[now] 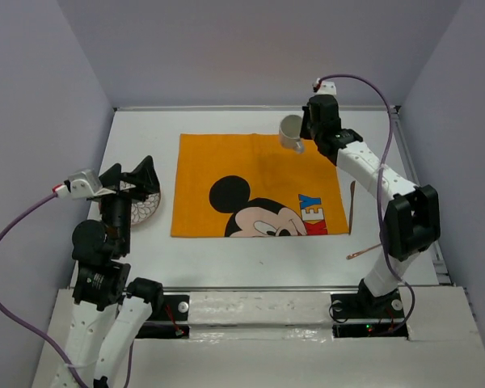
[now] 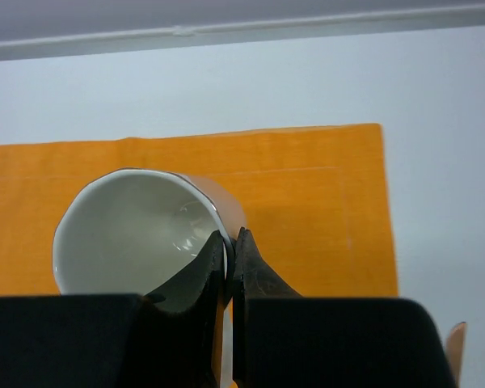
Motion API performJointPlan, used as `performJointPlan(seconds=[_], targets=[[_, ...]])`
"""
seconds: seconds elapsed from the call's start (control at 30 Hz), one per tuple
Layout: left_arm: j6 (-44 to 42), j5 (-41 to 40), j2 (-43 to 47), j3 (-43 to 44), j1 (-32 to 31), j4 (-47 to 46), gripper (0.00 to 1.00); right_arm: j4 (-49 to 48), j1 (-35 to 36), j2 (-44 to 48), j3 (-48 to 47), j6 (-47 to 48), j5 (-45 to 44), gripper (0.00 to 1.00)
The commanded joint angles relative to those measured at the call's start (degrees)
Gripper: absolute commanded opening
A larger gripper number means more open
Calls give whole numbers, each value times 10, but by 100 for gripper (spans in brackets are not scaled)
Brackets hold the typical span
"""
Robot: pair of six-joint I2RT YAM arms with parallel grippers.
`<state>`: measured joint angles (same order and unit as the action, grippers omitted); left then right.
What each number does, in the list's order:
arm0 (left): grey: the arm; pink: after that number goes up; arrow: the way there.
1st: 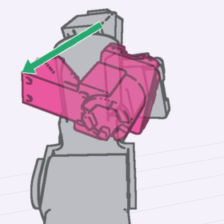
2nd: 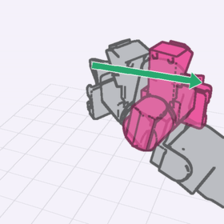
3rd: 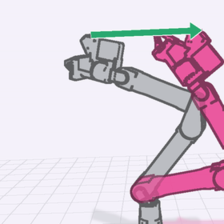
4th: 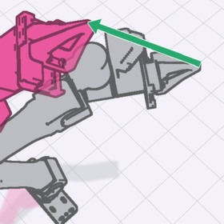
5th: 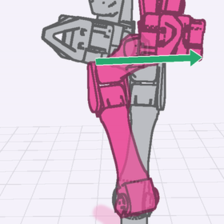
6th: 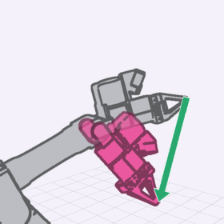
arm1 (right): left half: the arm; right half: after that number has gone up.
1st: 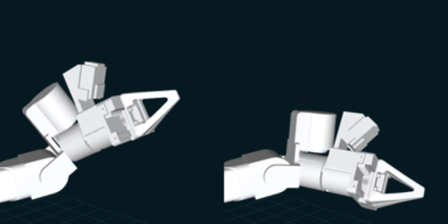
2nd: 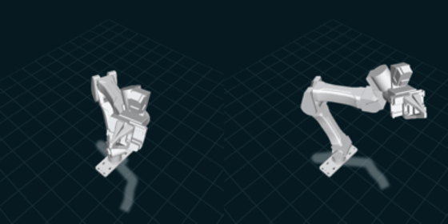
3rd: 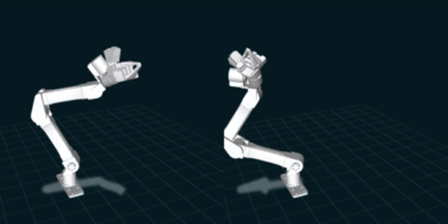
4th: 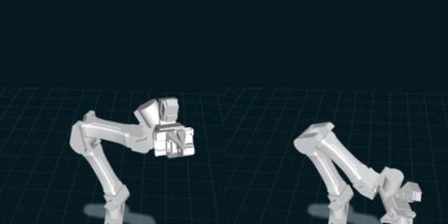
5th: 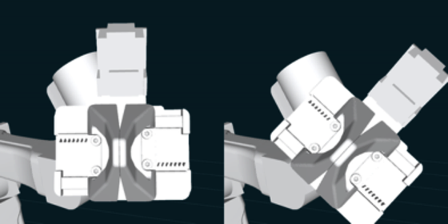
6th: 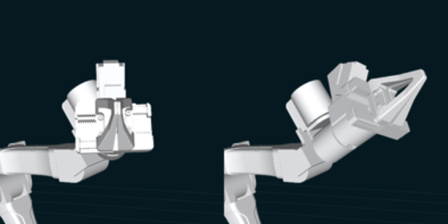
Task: Set the dinner table for one person
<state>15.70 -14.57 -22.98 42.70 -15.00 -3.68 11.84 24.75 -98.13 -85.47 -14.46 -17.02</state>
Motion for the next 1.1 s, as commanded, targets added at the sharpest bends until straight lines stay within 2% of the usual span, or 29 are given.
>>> performJointPlan(seconds=[0.0,0.17,0.4,0.93,1.0,1.07], targets=[[3,21,-12,-4,2,-33,99,-21,-68,-37,-59,23,43,0],[5,28,-22,-5,2,-33,99,-1,-129,-89,-101,26,76,0],[6,35,-34,-4,2,-33,99,8,-171,-124,-130,20,96,0],[3,31,-34,-4,2,-32,99,34,-182,-178,-162,10,87,0],[2,31,-35,-3,2,-31,99,39,-182,-182,-168,9,82,4],[2,31,-35,-3,2,-31,99,48,-187,-190,-181,9,81,15]])
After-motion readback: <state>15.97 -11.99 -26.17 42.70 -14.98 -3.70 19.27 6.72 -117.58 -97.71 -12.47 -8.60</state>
